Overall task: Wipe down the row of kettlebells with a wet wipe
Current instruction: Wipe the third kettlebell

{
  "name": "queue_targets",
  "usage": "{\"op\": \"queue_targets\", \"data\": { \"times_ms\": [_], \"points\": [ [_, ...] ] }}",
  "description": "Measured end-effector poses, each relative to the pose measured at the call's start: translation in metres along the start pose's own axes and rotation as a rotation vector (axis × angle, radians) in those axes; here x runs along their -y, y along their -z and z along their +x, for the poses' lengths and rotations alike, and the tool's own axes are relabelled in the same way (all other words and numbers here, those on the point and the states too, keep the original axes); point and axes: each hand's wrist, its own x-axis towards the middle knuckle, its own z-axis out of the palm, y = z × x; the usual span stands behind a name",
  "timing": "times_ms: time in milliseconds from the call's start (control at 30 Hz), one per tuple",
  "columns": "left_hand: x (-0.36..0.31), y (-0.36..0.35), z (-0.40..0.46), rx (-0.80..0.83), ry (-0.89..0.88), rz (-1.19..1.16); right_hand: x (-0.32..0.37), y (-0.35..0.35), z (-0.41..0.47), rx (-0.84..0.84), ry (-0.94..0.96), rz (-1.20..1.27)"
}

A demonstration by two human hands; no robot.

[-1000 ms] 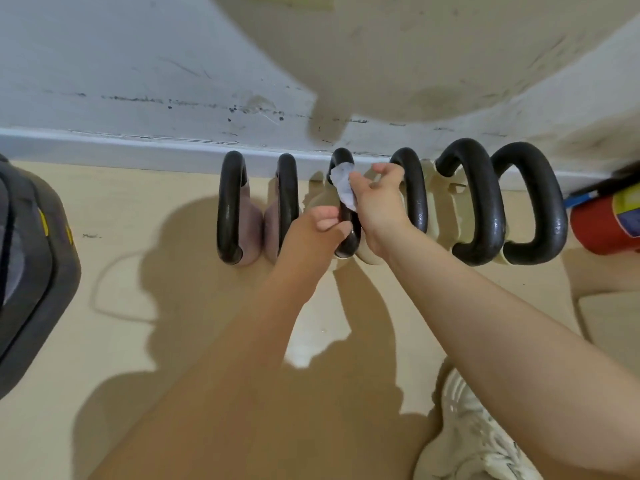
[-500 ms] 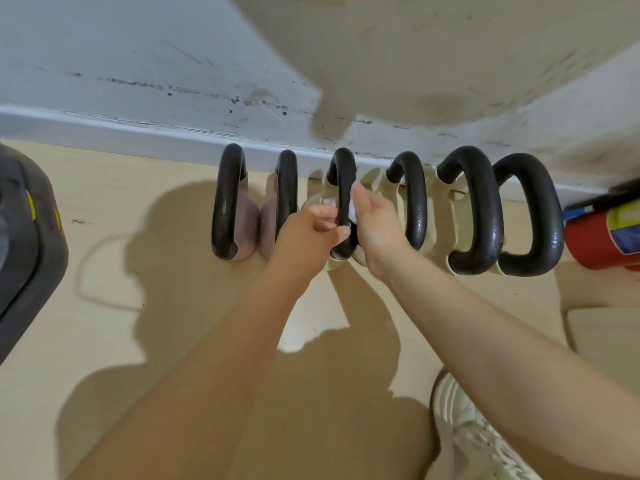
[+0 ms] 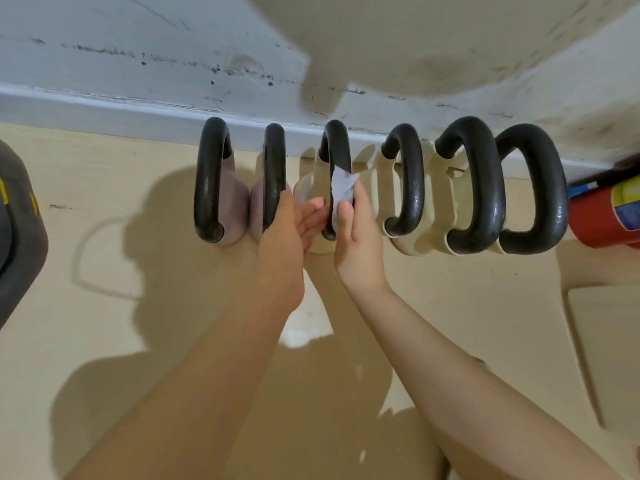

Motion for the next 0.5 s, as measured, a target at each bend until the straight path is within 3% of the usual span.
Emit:
{"op": "queue_targets", "data": {
  "times_ms": [133, 300, 400, 500],
  "points": [
    [0.004, -0.003, -0.009, 0.003, -0.031, -0.026, 0.009, -0.006, 0.009, -0.007, 0.167, -0.118],
    [-0.004, -0.003, -0.004, -0.001, -0.031, 0.051, 0.019, 0.013, 0.05, 0.22, 0.446, -0.784],
    [-0.01, -0.004, -0.005, -0.05, -0.203, 0.233, 0.017, 0.02, 0.039, 0.281, 0.733, -1.068],
    [-0.02, -0.003, -0.02, -0.055, -0.393, 0.257, 0.016, 0.036, 0.032, 0.428, 0.941, -1.258]
  ]
}}
